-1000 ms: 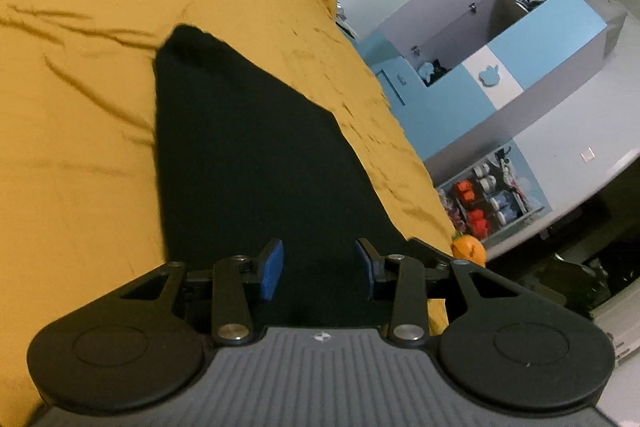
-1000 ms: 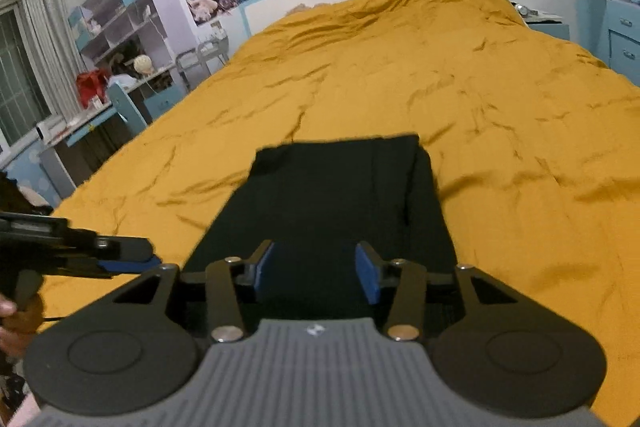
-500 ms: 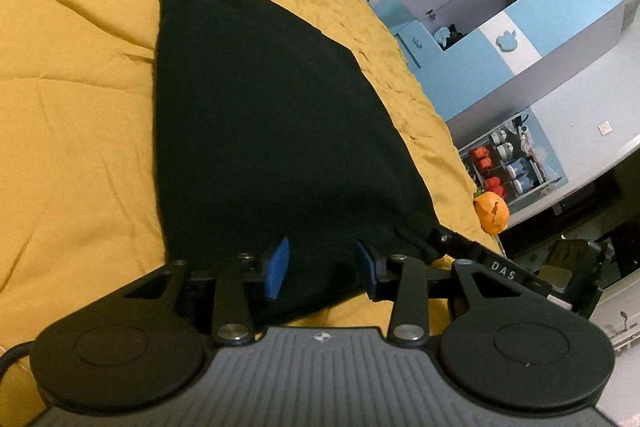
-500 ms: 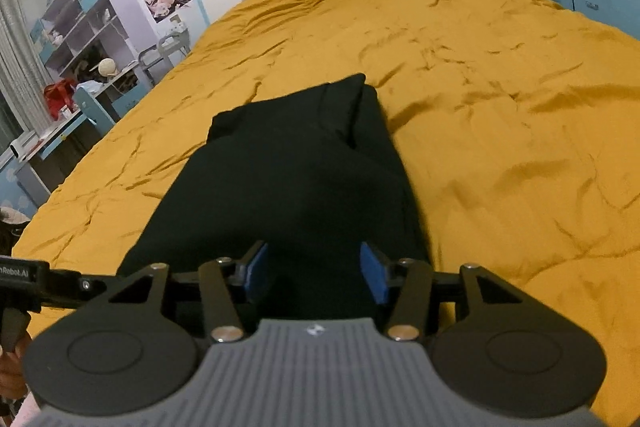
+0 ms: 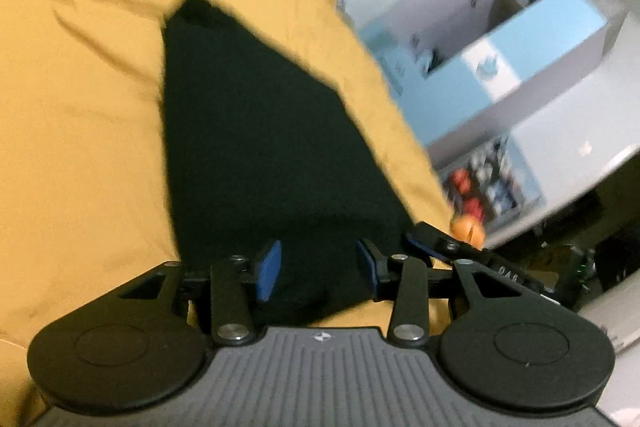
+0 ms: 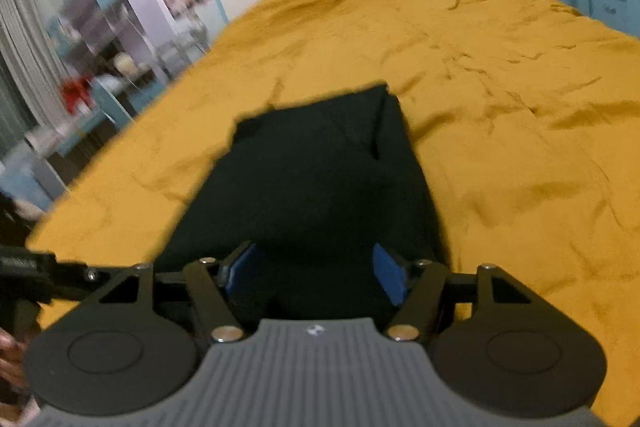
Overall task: Fold small clothes
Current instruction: 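Move both open tools down to the edge of the black sweatshirt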
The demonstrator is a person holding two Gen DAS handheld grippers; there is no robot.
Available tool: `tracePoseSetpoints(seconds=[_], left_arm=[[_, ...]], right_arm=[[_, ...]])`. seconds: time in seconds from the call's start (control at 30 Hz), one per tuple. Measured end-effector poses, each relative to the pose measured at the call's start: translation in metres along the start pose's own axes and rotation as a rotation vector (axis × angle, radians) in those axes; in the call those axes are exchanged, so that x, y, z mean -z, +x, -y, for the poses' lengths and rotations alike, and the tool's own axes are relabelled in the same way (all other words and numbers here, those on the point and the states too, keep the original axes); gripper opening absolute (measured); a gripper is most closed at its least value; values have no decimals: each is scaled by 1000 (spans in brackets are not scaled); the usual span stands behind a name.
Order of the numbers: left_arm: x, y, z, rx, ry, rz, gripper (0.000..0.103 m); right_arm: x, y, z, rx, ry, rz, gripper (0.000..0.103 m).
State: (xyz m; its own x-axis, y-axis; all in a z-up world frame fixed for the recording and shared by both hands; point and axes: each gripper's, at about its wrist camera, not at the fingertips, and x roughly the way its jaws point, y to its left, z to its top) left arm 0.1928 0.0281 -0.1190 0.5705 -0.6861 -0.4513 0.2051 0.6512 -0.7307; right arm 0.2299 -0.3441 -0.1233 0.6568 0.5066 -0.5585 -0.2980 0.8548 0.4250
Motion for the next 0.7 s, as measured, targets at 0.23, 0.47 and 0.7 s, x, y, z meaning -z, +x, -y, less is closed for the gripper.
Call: tracePoseSetpoints(seconds=[0.23,0.47,0.7], left_arm=[[-7,-31,-54,44,-203,25,56],[-1,0,-71,-6,-211,-137,58],[-9,29,-79,45,-249,-178,60]], right_arm=[[-75,27,63,-155,226,7,74],[-116,98,114,-147,338,-116,77],[-119,150,128,-245,395,-230,77]])
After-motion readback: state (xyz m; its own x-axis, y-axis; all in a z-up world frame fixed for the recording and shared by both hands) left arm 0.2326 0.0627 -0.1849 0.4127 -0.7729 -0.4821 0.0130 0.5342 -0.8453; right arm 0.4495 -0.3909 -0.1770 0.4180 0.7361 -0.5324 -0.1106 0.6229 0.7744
